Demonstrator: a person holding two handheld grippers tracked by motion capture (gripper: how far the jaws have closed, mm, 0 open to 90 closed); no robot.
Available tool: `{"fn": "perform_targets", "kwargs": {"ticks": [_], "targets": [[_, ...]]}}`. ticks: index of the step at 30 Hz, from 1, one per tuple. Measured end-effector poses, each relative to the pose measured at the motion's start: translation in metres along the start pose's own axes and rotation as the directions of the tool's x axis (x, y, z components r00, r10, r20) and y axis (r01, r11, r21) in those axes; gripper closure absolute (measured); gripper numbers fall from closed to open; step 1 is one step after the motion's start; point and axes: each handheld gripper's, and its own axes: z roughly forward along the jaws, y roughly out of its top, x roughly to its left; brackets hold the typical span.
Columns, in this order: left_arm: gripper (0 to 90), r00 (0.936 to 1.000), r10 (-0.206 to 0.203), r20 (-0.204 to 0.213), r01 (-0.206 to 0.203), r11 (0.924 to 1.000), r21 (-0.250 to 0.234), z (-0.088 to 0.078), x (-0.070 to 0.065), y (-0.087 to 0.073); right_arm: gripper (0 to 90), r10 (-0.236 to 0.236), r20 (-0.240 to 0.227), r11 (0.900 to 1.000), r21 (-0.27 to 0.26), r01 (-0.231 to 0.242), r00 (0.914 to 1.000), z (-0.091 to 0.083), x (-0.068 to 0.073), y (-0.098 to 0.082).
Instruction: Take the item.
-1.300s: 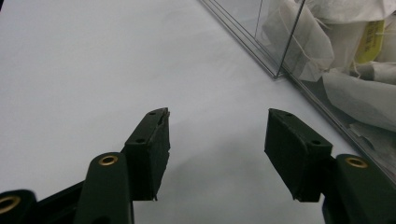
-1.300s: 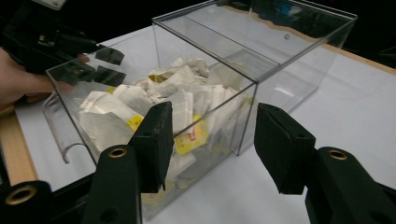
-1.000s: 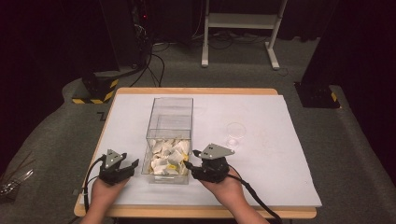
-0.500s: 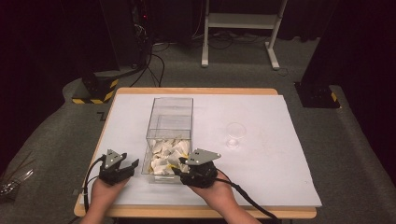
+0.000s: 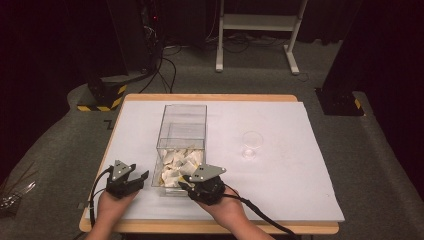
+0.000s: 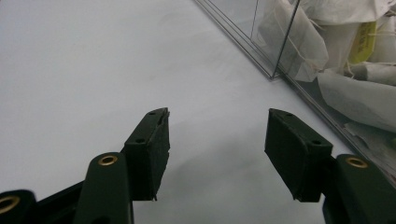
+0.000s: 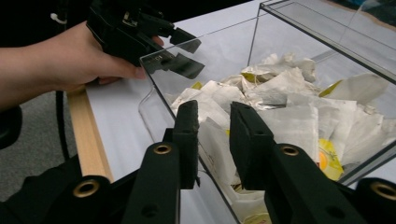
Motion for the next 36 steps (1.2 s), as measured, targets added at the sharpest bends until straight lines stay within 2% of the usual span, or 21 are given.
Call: {"fn": "perform_targets", "kwargs": {"ticks": [5, 16, 19, 22, 27, 36], "targets": [[40.3, 1.0000, 0.000, 0.000, 0.000, 1.0000, -0.002, 0.000, -0.001, 0.000, 76.3, -0.002, 0.022, 1.000, 0.016, 0.002, 0.9998, 0.002, -0.003, 0.000], [40.4, 1.0000, 0.003, 0.000, -0.003, 1.0000, -0.002, 0.000, -0.001, 0.000, 78.6, 0.006, 0.031, 0.999, 0.046, -0.008, 0.9995, 0.006, -0.008, -0.003], [40.4, 1.0000, 0.001, 0.000, -0.001, 1.0000, 0.002, 0.000, -0.001, 0.000, 81.2, 0.004, 0.029, 0.999, 0.048, -0.005, 0.9996, 0.007, -0.009, -0.004], [40.4, 1.0000, 0.002, 0.000, -0.002, 1.0000, -0.001, 0.000, -0.001, 0.000, 88.1, 0.004, 0.026, 0.999, 0.051, -0.005, 0.9997, 0.008, -0.008, -0.004], [40.4, 1.0000, 0.002, 0.001, -0.002, 1.0000, 0.001, 0.000, -0.001, 0.000, 89.0, -0.003, 0.027, 0.999, 0.034, 0.002, 0.9996, 0.006, -0.008, -0.004], [40.3, 1.0000, 0.008, 0.000, -0.008, 1.0000, -0.003, 0.000, -0.001, 0.000, 89.1, 0.013, 0.040, 1.000, -0.014, -0.013, 0.9991, -0.005, -0.016, 0.002]]}}
